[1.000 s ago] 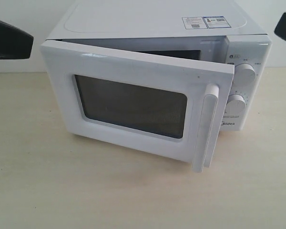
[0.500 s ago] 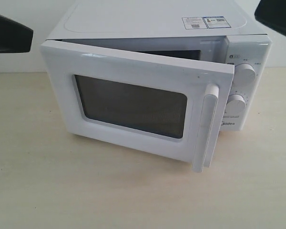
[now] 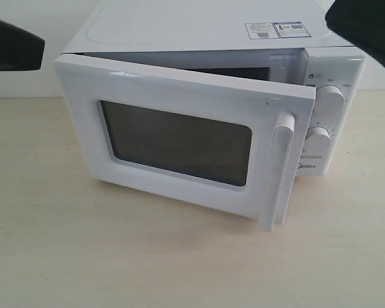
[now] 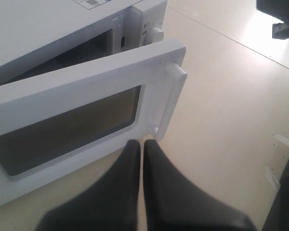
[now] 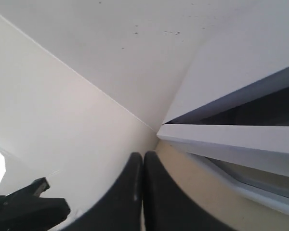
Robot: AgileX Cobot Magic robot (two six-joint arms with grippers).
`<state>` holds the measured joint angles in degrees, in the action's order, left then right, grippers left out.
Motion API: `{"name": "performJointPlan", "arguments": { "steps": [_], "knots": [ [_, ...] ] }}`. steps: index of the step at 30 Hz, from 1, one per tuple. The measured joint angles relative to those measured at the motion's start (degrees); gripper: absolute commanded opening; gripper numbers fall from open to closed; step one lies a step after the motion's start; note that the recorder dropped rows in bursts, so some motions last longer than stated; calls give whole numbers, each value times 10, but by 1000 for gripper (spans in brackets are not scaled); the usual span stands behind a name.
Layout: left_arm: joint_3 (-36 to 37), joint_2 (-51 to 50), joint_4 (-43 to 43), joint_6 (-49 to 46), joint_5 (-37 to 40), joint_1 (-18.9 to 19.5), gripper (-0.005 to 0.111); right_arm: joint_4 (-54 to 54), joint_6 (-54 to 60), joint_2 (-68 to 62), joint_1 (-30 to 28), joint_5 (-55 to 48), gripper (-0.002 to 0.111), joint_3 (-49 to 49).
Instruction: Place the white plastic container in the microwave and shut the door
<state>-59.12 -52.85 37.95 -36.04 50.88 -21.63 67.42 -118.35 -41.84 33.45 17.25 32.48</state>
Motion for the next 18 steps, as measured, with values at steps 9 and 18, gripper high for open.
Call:
{"name": "performJointPlan", "arguments": {
  "steps": [9, 18],
  "knots": [
    [0, 0, 0, 0, -1, 0, 4, -107, 195, -60, 145, -249, 0, 19],
    [0, 0, 0, 0, -1, 0, 4, -139, 443, -153, 267, -446, 0, 107]
  ]
}}
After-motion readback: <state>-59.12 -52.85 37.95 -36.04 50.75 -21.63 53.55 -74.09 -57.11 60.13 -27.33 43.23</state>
